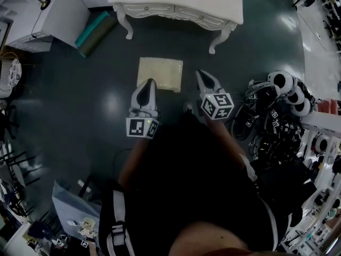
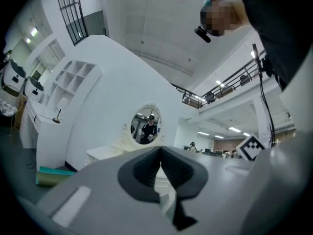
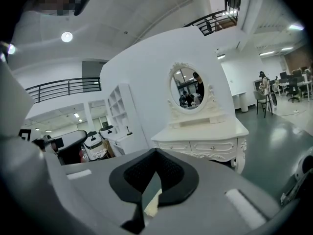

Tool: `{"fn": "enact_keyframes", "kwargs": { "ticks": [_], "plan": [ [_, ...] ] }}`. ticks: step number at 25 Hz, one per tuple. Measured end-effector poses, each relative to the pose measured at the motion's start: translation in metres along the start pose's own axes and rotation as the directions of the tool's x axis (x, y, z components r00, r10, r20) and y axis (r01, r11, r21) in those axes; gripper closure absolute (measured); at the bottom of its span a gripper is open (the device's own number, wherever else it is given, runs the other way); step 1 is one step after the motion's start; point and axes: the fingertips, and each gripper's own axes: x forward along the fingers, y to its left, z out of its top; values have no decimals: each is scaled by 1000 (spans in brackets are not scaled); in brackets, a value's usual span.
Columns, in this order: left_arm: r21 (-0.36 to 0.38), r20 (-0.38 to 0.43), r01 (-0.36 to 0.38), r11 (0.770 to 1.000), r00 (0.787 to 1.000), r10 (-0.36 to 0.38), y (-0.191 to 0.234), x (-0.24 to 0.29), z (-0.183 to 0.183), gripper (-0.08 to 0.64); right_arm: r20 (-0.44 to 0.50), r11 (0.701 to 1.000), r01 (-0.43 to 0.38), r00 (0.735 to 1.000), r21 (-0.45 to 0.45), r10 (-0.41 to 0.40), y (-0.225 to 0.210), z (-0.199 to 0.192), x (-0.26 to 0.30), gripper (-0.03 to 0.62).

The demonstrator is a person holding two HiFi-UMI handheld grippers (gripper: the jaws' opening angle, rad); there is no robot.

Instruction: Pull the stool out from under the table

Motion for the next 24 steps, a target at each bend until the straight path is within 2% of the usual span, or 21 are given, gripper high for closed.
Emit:
{"fn": "enact_keyframes", "kwargs": {
  "ticks": [24],
  "plan": [
    [-3,7,-34,999,999,34,5,-15,-1,551,15,1000,-7,1000,-19,7,9,1,-6,594]
  ]
}}
